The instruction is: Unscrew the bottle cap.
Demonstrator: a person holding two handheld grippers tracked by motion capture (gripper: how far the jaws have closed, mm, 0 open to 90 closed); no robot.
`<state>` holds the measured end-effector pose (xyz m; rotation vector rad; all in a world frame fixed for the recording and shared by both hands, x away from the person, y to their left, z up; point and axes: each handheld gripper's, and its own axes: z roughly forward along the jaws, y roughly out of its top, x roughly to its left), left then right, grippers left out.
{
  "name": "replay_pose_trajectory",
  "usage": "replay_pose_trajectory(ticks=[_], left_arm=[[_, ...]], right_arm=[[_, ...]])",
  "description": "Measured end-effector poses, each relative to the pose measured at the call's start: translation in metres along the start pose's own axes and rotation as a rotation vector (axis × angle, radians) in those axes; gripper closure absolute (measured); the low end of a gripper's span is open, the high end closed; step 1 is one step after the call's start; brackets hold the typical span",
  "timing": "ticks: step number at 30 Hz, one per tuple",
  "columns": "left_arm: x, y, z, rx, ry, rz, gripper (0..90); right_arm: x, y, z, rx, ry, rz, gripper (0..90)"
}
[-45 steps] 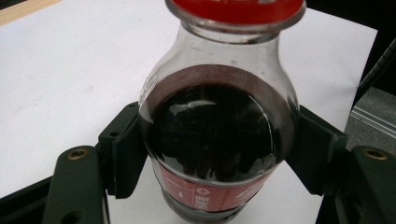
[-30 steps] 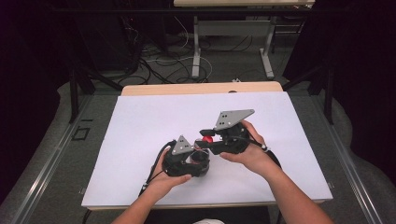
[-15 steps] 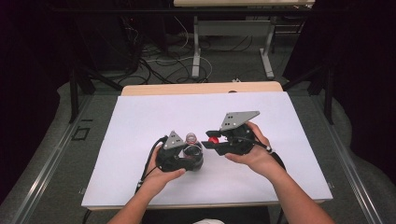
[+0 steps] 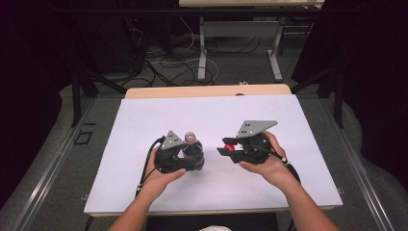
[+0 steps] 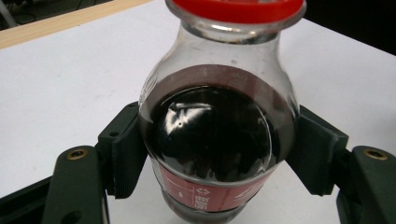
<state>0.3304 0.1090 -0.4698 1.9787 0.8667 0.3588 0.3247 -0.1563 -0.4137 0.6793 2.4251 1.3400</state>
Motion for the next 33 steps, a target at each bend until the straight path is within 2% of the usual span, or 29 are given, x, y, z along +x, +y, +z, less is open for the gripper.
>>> replay_pose_trajectory(ticks=[10,14,15,23,33], left_arm=[[0.008,0.003,-0.005,-0.006,0.013,-0.016,29.8],[0.011,0.008,-0.006,-0.003,0.023,-0.009,29.8],[0.011,0.009,-0.005,-0.016,0.03,-0.015,29.8],[0.016,0.026,-0.004,-0.019,0.032,-0.013,29.7],[0.017,0.048,0.006,-0.013,0.021,0.0,29.7]], right_arm=[[-0.004,-0.019,-0.005,0.016,-0.049,0.032,61.2],[-0.007,-0.027,-0.005,0.025,-0.047,0.061,61.3],[-0.008,-0.029,-0.004,0.014,-0.052,0.068,61.3],[-0.014,-0.045,-0.001,0.028,-0.066,0.114,61.2],[-0.015,-0.053,0.0,0.023,-0.071,0.127,61.3]])
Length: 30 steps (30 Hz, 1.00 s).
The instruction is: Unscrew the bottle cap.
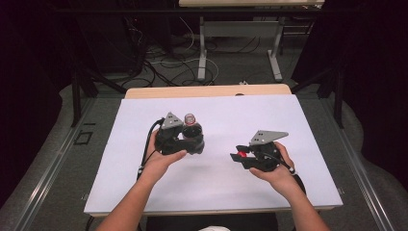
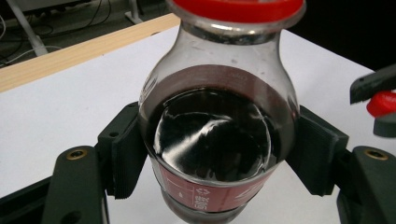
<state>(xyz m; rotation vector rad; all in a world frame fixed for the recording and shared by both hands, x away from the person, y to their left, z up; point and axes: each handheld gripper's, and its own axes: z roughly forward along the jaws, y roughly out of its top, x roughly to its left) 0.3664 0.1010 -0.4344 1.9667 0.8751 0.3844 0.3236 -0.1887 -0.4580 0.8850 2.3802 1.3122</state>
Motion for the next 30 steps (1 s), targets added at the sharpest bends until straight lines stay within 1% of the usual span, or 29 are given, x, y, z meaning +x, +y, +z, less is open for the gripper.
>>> replay_pose_trajectory(ticks=[3,4,6,7,8,10,11,12,15,17,18,19,21,22,23,24,25,26,28,30], left_arm=[[0.0,0.005,0.006,-0.012,0.0,-0.003,29.7],[0.0,0.007,0.008,-0.008,-0.001,-0.004,29.7],[0.0,0.011,0.012,-0.006,-0.001,-0.002,29.7],[0.0,0.012,0.014,-0.013,0.002,-0.007,29.7],[0.0,0.014,0.016,-0.007,-0.005,-0.005,29.7],[0.0,0.016,0.021,-0.017,-0.009,-0.014,29.7],[0.001,0.018,0.023,-0.021,-0.01,-0.012,29.7],[0.001,0.019,0.024,-0.016,-0.01,-0.014,29.7],[0.002,0.024,0.03,-0.023,-0.004,-0.018,29.7],[0.003,0.026,0.033,-0.008,-0.001,-0.02,29.7],[0.004,0.027,0.036,-0.015,0.008,-0.026,29.7],[0.005,0.028,0.039,-0.021,0.003,-0.038,29.7],[0.008,0.03,0.043,-0.011,0.002,-0.055,29.8],[0.01,0.031,0.046,-0.016,0.003,-0.064,29.7],[0.012,0.032,0.048,-0.012,-0.005,-0.08,29.7],[0.015,0.032,0.05,-0.018,-0.003,-0.083,29.8],[0.016,0.033,0.053,-0.014,-0.002,-0.089,29.8],[0.017,0.033,0.055,-0.02,0.008,-0.088,29.8],[0.021,0.034,0.06,-0.012,0.022,-0.085,29.8],[0.025,0.033,0.066,-0.007,0.038,-0.099,29.8]], right_arm=[[0.0,-0.002,-0.001,0.019,0.0,0.006,61.2],[0.0,-0.003,0.0,0.007,-0.001,0.008,61.3],[0.0,-0.003,0.0,0.009,0.0,0.009,61.3],[0.0,-0.004,0.0,0.009,-0.002,0.012,61.2],[0.0,-0.004,0.0,0.01,-0.003,0.014,61.3],[0.001,-0.004,0.0,0.011,-0.003,0.015,61.3],[0.0,-0.005,0.0,0.01,-0.005,0.014,61.3],[0.0,-0.005,0.0,0.005,-0.002,0.016,61.3],[-0.001,-0.005,-0.001,0.006,-0.002,0.019,61.3],[-0.002,-0.006,0.0,0.011,0.002,0.014,61.3],[-0.001,-0.006,0.0,0.007,-0.001,0.017,61.3],[-0.001,-0.007,0.0,0.005,-0.003,0.021,61.2],[-0.001,-0.007,0.001,0.006,-0.003,0.021,61.3],[-0.001,-0.007,0.0,0.006,-0.005,0.024,61.3],[-0.002,-0.007,0.0,0.005,-0.007,0.022,61.3],[-0.002,-0.007,0.0,0.004,-0.005,0.025,61.3],[-0.002,-0.008,0.0,0.003,-0.006,0.026,61.3],[-0.003,-0.008,0.0,0.002,-0.007,0.029,61.3],[-0.003,-0.009,0.0,0.002,-0.008,0.031,61.3],[-0.005,-0.009,0.001,-0.001,-0.01,0.025,61.3]])
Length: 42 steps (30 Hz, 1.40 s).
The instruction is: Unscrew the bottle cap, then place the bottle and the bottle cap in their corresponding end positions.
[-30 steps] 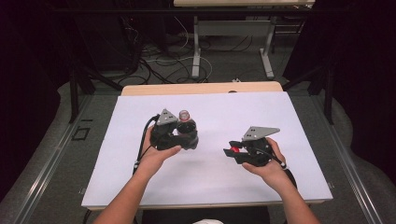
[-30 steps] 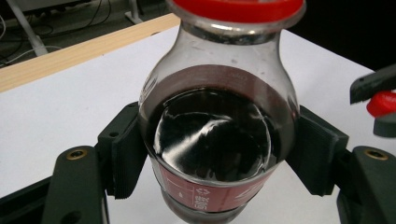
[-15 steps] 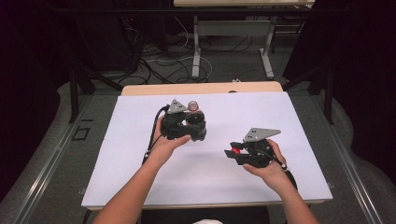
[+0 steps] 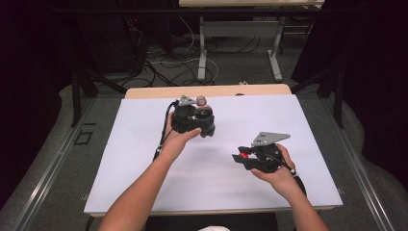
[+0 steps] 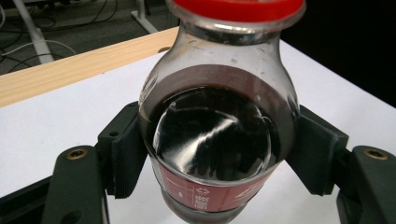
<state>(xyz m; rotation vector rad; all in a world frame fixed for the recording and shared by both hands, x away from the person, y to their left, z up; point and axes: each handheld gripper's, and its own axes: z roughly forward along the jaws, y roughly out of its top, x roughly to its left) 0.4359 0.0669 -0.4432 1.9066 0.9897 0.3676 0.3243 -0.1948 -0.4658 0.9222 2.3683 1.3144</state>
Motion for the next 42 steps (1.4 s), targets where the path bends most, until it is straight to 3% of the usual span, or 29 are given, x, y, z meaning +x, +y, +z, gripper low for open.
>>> replay_pose_trajectory(ticks=[5,9,16,22,42], left_arm=[[0.006,-0.002,0.012,0.011,0.026,-0.009,29.8],[0.008,-0.004,0.021,0.004,0.023,-0.013,29.8],[0.008,-0.01,0.035,0.024,0.05,0.01,29.7],[0.01,-0.016,0.045,0.035,0.071,0.004,29.7],[-0.003,-0.03,0.066,0.058,0.045,0.03,29.7]], right_arm=[[0.0,0.0,0.0,-0.002,0.002,0.005,61.3],[-0.001,-0.002,0.0,0.0,-0.001,0.014,61.3],[-0.002,-0.005,0.001,0.017,0.008,0.019,61.3],[-0.003,-0.005,0.002,0.004,0.006,0.016,61.3],[-0.002,-0.005,0.002,0.004,0.006,0.018,61.3]])
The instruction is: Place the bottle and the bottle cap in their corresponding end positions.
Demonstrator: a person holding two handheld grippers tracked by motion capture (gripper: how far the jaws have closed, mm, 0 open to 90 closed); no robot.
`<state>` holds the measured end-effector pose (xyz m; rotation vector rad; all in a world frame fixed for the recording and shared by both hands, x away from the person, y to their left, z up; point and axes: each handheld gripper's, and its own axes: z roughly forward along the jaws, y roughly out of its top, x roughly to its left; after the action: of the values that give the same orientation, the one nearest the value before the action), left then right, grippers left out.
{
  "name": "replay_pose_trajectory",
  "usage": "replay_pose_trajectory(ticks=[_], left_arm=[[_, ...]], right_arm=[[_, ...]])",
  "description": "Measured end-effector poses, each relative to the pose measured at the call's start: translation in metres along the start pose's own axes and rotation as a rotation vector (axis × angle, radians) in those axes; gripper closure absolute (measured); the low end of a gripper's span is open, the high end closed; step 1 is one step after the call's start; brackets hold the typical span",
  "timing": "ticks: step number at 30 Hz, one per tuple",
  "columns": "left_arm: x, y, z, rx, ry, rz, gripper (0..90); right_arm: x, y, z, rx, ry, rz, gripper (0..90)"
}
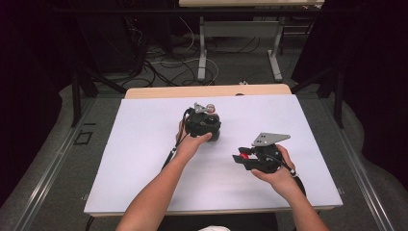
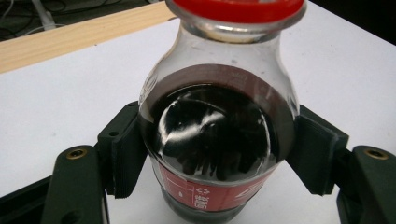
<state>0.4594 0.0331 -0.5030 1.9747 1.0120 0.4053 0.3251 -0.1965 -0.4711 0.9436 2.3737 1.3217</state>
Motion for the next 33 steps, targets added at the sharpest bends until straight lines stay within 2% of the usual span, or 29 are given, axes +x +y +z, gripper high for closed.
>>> replay_pose_trajectory(ticks=[2,6,10,12,14,18,20,21,25,26,31,32,33], left_arm=[[-0.001,-0.002,0.002,0.009,0.005,0.016,29.6],[-0.003,-0.006,0.003,-0.005,0.005,0.071,29.4],[-0.004,-0.009,0.001,-0.007,0.002,0.077,29.2],[-0.004,-0.011,0.001,-0.018,0.002,0.066,29.1],[-0.004,-0.011,0.0,-0.019,0.003,0.076,28.9],[-0.004,-0.012,0.0,0.002,-0.001,0.07,27.5],[-0.004,-0.013,-0.001,-0.005,-0.003,0.065,24.3],[-0.003,-0.013,-0.002,0.003,-0.003,0.073,23.2],[-0.002,-0.017,-0.007,0.019,-0.025,0.052,16.1],[-0.001,-0.017,-0.01,0.024,-0.024,0.058,15.6],[0.0,-0.021,-0.021,0.012,-0.044,0.029,3.7],[0.0,-0.021,-0.024,0.022,-0.046,0.022,1.9],[0.001,-0.022,-0.027,0.007,-0.048,0.028,0.7]], right_arm=[[0.0,0.0,0.0,0.0,0.0,-0.003,61.3],[-0.001,0.0,0.001,0.002,0.0,-0.007,61.3],[0.0,-0.001,0.002,0.003,-0.001,-0.005,61.2],[0.0,-0.001,0.002,0.005,0.0,-0.005,61.3],[0.001,-0.001,0.002,0.01,0.004,0.0,61.3],[0.001,-0.001,0.003,0.011,0.006,-0.008,61.3],[0.002,-0.001,0.004,0.012,0.004,-0.003,61.3],[0.001,-0.001,0.005,0.011,0.007,-0.011,61.3],[0.002,-0.003,0.008,0.018,0.007,-0.001,61.3],[0.001,-0.003,0.009,0.015,0.006,-0.006,61.2],[0.003,-0.005,0.012,0.025,0.004,-0.003,61.3],[0.003,-0.005,0.012,0.029,0.005,-0.005,61.3],[0.003,-0.005,0.013,0.025,0.006,-0.002,61.3]])
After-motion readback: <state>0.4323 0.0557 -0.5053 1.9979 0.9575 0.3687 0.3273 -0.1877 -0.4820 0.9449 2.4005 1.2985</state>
